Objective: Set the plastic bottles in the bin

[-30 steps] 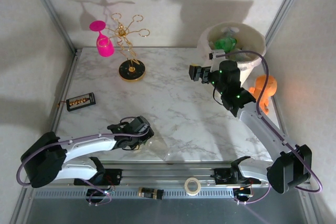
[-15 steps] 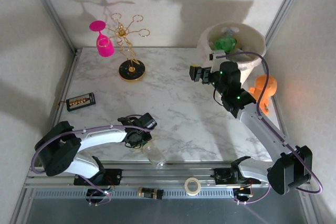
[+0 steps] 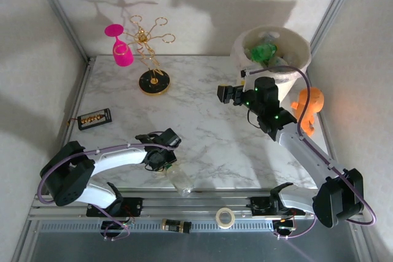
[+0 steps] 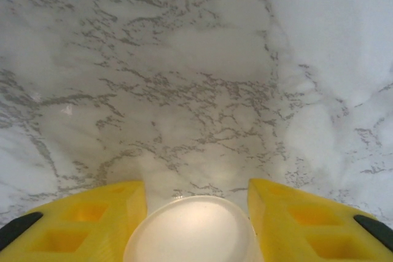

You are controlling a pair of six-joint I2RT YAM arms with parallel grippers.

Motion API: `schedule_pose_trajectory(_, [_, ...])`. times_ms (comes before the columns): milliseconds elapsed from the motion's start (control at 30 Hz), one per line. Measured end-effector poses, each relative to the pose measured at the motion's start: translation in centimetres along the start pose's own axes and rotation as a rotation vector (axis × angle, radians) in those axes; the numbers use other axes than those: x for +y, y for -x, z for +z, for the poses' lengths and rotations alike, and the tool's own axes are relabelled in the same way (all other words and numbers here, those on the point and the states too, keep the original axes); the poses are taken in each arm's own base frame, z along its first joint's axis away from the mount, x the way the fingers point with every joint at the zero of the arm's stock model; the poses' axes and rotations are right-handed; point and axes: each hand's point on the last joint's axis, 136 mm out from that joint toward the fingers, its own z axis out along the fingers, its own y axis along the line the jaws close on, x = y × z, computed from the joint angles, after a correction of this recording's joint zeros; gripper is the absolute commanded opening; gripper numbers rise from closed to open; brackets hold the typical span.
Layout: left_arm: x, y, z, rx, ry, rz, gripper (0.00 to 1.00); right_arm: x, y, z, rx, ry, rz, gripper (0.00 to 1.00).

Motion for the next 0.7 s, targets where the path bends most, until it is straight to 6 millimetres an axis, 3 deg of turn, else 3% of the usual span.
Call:
schedule_pose_trajectory(133, [-0.2, 0.3, 0.0, 0.026, -0.015, -0.024, 0.32, 1.6, -2.3, 0.3, 0.041, 0.096, 0.033, 0.98])
schedule_pose_trajectory(233, [-1.0, 1.1, 0.0, 0.029, -0.051, -0.038, 0.32, 3.6, -5.6, 0.3, 0.111, 0.177, 0.039, 0.98])
schedule_pose_trajectory(333, [-5.3, 5.3, -0.4, -0.103, -0.213, -0.063, 0.31, 6.1, -8.3, -0.2, 0.175, 0.262, 0.027, 0.98])
schedule_pose_trajectory(467, [-11.5, 10.9, -4.3, -0.283, -0.442, -0.091, 0.31, 9.0, -10.2, -1.3, 0.213, 0.348, 0.002, 0.99])
schedule_pose_trajectory(567, [-14.0, 12.7, -6.8, -0.359, -0.538, -0.082, 0.31, 10.5, -11.0, -1.8, 0.227, 0.385, -0.016, 0.99])
schedule_pose_trajectory(700, [-14.9, 13.5, -8.1, -0.402, -0.589, -0.076, 0.31, 11.6, -12.0, -2.0, 0.251, 0.414, -0.034, 0.99])
